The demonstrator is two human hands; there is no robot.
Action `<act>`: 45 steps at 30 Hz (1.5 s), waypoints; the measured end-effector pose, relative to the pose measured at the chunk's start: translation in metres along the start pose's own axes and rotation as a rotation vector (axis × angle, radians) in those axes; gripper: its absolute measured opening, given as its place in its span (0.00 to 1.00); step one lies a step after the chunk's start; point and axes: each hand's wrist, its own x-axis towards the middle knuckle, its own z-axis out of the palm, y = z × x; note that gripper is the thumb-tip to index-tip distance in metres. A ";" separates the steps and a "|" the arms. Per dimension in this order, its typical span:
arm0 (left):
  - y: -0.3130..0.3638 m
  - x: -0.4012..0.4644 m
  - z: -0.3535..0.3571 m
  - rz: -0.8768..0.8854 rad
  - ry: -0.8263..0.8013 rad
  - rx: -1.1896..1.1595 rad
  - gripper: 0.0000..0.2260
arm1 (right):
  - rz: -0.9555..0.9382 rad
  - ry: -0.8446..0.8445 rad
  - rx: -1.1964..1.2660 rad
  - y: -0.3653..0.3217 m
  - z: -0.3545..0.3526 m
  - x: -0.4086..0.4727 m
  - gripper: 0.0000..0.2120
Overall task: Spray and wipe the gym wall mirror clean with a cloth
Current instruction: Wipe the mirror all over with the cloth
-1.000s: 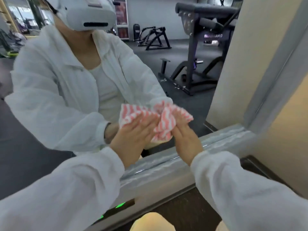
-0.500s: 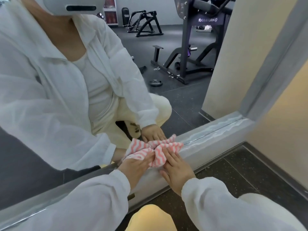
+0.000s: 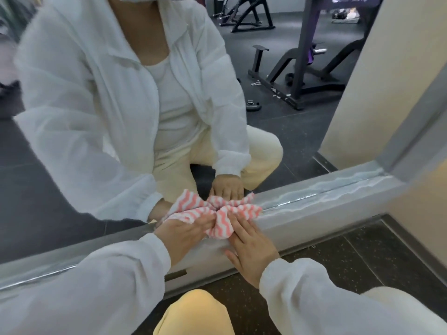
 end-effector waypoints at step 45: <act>-0.040 0.058 -0.190 -1.179 0.719 -0.322 0.29 | -0.102 0.294 0.654 0.119 -0.180 0.122 0.38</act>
